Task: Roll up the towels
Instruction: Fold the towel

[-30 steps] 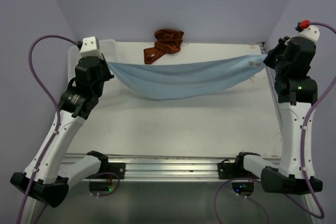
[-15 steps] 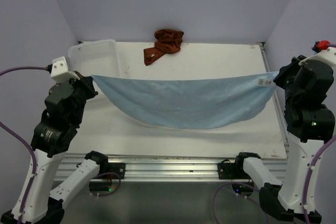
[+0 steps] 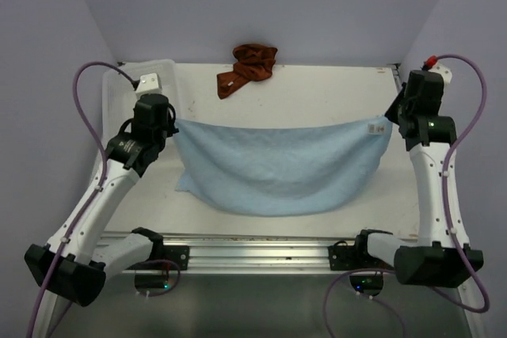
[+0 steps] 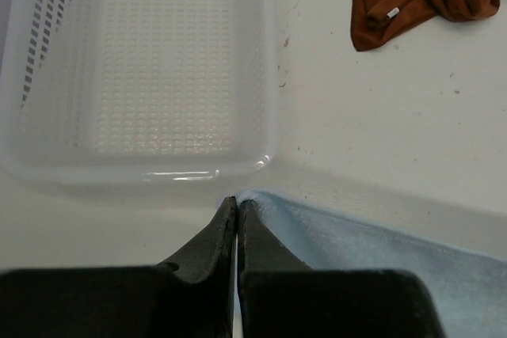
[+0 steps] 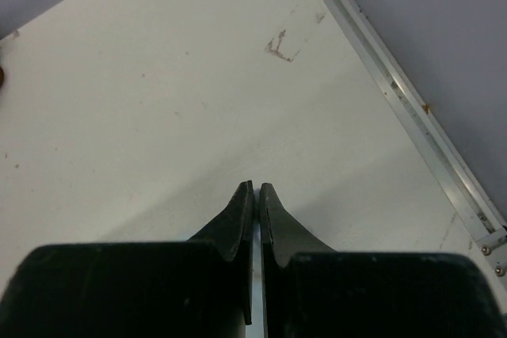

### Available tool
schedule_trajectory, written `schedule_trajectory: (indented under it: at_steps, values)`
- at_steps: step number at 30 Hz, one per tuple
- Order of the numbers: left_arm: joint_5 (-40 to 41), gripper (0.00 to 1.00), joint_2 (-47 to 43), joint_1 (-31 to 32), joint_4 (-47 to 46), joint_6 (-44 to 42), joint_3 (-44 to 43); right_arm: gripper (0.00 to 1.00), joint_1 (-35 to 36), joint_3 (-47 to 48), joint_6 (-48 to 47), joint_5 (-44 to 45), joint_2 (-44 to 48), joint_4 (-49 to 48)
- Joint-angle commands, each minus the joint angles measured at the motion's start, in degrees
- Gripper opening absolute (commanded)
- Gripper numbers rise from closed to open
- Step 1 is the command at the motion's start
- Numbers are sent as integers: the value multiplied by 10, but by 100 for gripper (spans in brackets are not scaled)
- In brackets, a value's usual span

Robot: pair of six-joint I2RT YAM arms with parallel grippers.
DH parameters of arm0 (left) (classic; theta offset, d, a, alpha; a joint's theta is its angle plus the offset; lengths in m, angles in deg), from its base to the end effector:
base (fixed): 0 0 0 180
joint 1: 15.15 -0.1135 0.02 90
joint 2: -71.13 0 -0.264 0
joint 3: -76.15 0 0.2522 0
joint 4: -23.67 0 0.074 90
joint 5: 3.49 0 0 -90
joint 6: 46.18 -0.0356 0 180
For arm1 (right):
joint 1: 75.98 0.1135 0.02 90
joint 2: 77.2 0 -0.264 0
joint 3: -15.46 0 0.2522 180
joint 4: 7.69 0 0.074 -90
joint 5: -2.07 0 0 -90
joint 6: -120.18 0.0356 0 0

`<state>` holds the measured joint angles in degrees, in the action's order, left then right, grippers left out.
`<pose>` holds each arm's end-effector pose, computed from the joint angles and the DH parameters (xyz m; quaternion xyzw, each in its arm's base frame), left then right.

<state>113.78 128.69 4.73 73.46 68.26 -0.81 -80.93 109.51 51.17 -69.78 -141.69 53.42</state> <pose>0.2006 -0.0552 0.3666 -0.1506 0.8379 0.0072 0.5245 0.2158 -0.0298 0.4198 0.2685 0.8225 -0.0690 0.4966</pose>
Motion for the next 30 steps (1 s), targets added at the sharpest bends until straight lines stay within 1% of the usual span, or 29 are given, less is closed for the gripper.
schedule_trajectory:
  at_steps: [1,5,8,12,19,25,30]
  values:
    - [32,0,49,-5,-81,-18,-3,0,-4,-24,13,-23,-34,-124]
    - [33,0,140,-11,-134,-26,-18,0,-4,-29,14,-27,-85,-178]
    - [17,0,196,-22,-150,-28,-40,0,-4,-26,8,-20,-117,-209]
    - [6,0,230,-33,-170,-37,-50,0,-4,-26,-11,-20,-148,-233]
    - [-19,0,216,-37,-192,-55,-11,0,-4,-80,-17,-21,-148,-256]
    - [-54,0,173,-37,-196,-57,37,0,-9,-127,-24,-19,-112,-263]
    - [-60,0,149,-36,-198,-49,88,0,-18,-163,-14,-27,-86,-256]
